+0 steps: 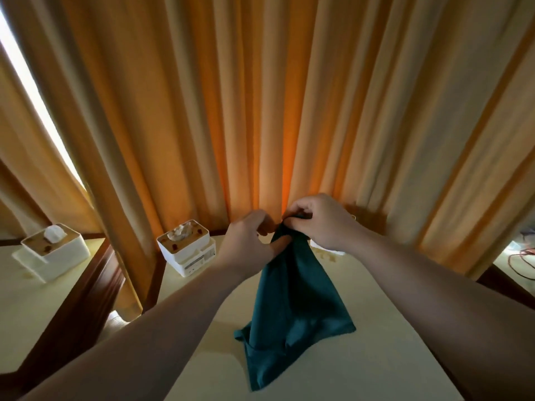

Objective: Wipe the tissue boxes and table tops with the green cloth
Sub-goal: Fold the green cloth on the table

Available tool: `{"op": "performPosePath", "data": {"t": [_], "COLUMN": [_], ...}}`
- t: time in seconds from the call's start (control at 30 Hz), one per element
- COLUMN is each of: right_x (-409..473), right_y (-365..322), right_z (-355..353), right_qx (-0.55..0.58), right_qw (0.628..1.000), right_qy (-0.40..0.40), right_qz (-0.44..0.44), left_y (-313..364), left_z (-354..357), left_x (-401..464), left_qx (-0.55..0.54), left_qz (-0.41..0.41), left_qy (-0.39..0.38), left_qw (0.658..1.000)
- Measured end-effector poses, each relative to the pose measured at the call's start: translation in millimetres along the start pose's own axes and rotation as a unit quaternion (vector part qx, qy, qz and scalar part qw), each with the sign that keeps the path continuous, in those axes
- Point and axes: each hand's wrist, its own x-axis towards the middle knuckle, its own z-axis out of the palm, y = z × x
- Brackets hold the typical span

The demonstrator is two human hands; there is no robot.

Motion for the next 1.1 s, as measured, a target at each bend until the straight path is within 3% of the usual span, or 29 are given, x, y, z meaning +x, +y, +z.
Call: {"op": "performPosePath", "data": {"t": [0.17,0.4,0.53,0.73,0.9,1.1], "right_x": [8,20,26,30,32,34], "right_y": [2,-3,-9,-10,8,38], "right_z": [-14,-40,-44,-50,-69,-85], "right_qx": [0.024,0.085,0.139,0.133,0.099,-0.079], "right_qw": [1.000,0.996,0.990,0.991,0.994,0.996], "right_qy": [0.006,0.028,0.024,0.010,0.035,0.036], "right_qz": [-0.012,-0.018,-0.017,-0.030,-0.027,-0.020], "left_y": [1,-9,-10,-30,-67,-94], "left_z": [3,-12,-8,-14,-46,-98], "left_x": [8,18,21,20,24,39], "left_qx": [0.065,0.191,0.149,0.125,0.223,0.216], "left_qz": [-0.020,-0.046,-0.040,-0.075,-0.141,-0.120], "left_qy": [0.029,0.007,0.021,0.007,-0.079,-0.125], "left_qw": [0.997,0.981,0.988,0.989,0.961,0.961]}}
